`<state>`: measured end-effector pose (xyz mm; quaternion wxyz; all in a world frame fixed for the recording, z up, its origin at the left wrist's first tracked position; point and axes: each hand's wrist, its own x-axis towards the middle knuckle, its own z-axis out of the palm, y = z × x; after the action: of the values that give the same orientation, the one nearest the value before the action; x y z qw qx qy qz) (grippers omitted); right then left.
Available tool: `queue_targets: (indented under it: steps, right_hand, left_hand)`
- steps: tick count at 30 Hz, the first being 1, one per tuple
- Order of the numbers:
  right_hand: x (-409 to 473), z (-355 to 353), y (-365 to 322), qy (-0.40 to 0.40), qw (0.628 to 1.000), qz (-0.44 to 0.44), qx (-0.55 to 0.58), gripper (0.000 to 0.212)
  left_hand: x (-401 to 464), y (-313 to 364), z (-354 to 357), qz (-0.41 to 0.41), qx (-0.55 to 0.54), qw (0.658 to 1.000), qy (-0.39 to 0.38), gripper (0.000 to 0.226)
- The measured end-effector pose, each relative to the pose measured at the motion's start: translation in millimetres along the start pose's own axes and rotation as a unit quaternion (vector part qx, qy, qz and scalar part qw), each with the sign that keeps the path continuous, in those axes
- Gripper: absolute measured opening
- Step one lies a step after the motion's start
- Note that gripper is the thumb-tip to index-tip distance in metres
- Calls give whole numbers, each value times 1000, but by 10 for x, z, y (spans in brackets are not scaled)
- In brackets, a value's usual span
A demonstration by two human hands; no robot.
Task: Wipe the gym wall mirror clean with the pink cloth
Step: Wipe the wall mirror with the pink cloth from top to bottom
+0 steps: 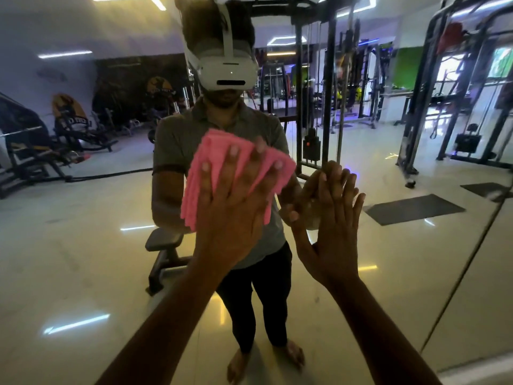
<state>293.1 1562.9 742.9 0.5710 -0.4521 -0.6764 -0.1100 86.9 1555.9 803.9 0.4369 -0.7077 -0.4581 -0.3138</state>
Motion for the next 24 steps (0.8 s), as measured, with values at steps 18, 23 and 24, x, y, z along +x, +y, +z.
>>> queue_targets:
  steps: [18, 23, 24]
  right_hand:
    - [-453, -438, 476, -67, 994, 60, -68, 66]
    - [-330, -522, 766, -62, 995, 45, -69, 68]
    - [-267, -556, 855, -63, 995, 33, -69, 69]
  left_hand:
    - [-920, 596, 308, -115, -95, 985, -82, 74]
    - [-525, 1051, 435, -145, -125, 980, -52, 64]
    - [-563, 1201, 481, -102, -121, 986, -61, 62]
